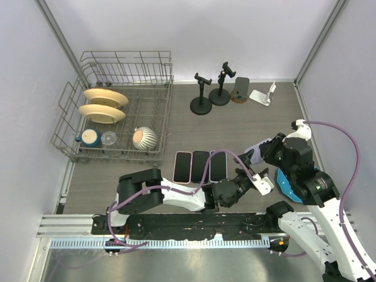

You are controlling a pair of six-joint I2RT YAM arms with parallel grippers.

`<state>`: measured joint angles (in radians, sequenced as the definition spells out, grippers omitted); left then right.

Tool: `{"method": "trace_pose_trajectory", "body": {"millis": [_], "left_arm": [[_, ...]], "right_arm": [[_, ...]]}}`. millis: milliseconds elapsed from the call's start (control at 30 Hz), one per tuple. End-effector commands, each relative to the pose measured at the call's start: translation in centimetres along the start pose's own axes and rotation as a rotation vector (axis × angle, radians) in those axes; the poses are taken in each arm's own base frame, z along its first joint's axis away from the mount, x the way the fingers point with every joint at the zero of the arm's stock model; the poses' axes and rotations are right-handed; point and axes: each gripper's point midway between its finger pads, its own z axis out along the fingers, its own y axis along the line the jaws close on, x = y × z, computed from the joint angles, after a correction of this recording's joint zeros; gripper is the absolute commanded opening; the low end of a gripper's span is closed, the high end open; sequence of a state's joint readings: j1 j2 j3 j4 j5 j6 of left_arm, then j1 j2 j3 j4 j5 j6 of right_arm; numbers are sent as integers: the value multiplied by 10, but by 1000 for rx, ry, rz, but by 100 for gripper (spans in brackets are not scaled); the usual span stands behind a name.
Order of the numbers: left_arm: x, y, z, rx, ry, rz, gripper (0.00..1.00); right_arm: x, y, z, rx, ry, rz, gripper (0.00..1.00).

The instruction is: Remove the phone from the phone stand

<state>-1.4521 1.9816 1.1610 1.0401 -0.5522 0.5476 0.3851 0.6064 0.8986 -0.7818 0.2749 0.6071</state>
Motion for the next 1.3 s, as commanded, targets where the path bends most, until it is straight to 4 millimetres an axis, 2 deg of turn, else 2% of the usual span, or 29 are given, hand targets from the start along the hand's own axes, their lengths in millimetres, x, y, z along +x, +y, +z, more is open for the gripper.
{"method": "trace_pose_trajectory", "body": {"millis": [0,67,233,333,367,400,433,467,500,533,567,600,633,733,800,867,900,933,967,1000,1033,1067,1100,1200,1267], "left_arm": [[-25,29,8,-171,-48,-50,83],[-22,27,9,-183,-36,-52,79],[-18,24,8,-188,-25,-63,55],[-18,21,5,-183,-21,-61,35],[-19,20,3,-184,-19,-63,23],[-19,20,2,-184,-18,-63,17],[-18,19,0,-181,-15,-63,12],[-19,19,-1,-182,-13,-66,4],[-19,20,-2,-184,-9,-70,0],[-16,20,-3,-183,-2,-74,0],[-15,19,-4,-181,3,-92,0],[-14,19,-5,-177,16,-100,0],[-10,18,-7,-173,29,-110,0],[-4,17,-11,-151,61,-175,0],[6,11,-14,-114,101,-222,0],[8,16,-15,-111,120,-300,0],[16,12,-19,-84,153,-311,0],[16,21,-18,-91,162,-342,0],[23,20,-21,-71,199,-356,0],[28,19,-22,-72,217,-463,0],[24,27,-20,-45,216,-521,0],[35,25,-23,-21,268,-566,0],[35,24,-22,-15,288,-686,0],[45,39,-18,9,334,-895,0],[47,36,-19,50,366,-974,0]], "right_arm": [[-26,23,-7,-100,-99,90,1],[-26,23,-9,-104,-104,93,1],[-27,21,-12,-106,-115,105,1],[-28,20,-13,-104,-126,111,1],[-30,19,-14,-101,-138,118,1],[-31,19,-16,-107,-144,119,1],[-34,20,-17,-112,-160,126,3],[-35,20,-19,-120,-168,126,10],[-36,19,-20,-121,-177,128,14],[-38,19,-22,-124,-186,114,19],[-40,19,-23,-127,-191,107,34],[-43,19,-27,-132,-207,102,42],[-46,18,-29,-131,-222,90,56],[-57,11,-38,-109,-280,66,75],[-64,5,-45,-94,-320,56,79],[-69,-3,-49,-61,-353,25,84],[-71,-5,-52,-52,-368,12,85],[-74,-11,-56,-38,-392,6,87],[-75,-13,-58,-32,-406,-22,88],[-77,-16,-60,-23,-423,-31,88],[-79,-22,-65,-13,-451,-31,88],[-82,-26,-69,2,-477,-43,88],[-83,-30,-71,11,-493,-47,88],[-86,-44,-80,46,-563,-45,88],[-84,-53,-83,65,-598,-30,88]]}}
